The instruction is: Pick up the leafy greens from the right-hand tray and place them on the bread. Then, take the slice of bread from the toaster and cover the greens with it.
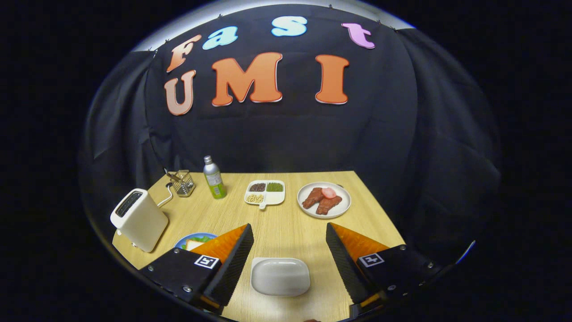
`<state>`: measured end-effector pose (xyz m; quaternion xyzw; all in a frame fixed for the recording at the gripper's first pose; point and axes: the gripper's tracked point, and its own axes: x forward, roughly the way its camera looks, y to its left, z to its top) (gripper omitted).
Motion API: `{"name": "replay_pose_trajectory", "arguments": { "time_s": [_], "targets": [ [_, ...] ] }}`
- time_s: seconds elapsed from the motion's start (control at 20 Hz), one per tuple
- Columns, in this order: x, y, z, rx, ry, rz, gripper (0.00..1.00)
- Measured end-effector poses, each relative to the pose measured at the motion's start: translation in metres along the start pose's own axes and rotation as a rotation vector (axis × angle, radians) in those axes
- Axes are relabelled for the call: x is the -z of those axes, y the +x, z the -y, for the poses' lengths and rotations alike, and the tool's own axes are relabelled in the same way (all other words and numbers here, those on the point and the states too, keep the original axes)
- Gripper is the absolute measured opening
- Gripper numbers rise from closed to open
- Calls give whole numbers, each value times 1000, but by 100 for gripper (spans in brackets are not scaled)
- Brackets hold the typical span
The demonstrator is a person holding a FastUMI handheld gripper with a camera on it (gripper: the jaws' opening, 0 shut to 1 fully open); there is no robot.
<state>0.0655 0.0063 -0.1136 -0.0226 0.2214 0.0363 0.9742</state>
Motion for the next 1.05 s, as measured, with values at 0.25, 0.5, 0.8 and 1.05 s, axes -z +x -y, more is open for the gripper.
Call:
{"name": "replay_pose_trajectory", "arguments": {
  "time_s": [0.25,0.5,0.8,1.05],
  "targets": [
    [-56,-37,29,30,5,152,97],
    [-95,-69,37,33,23,264,97],
    [-104,-90,38,30,-32,344,97],
    [-99,-92,39,38,-33,347,97]
  ]
}}
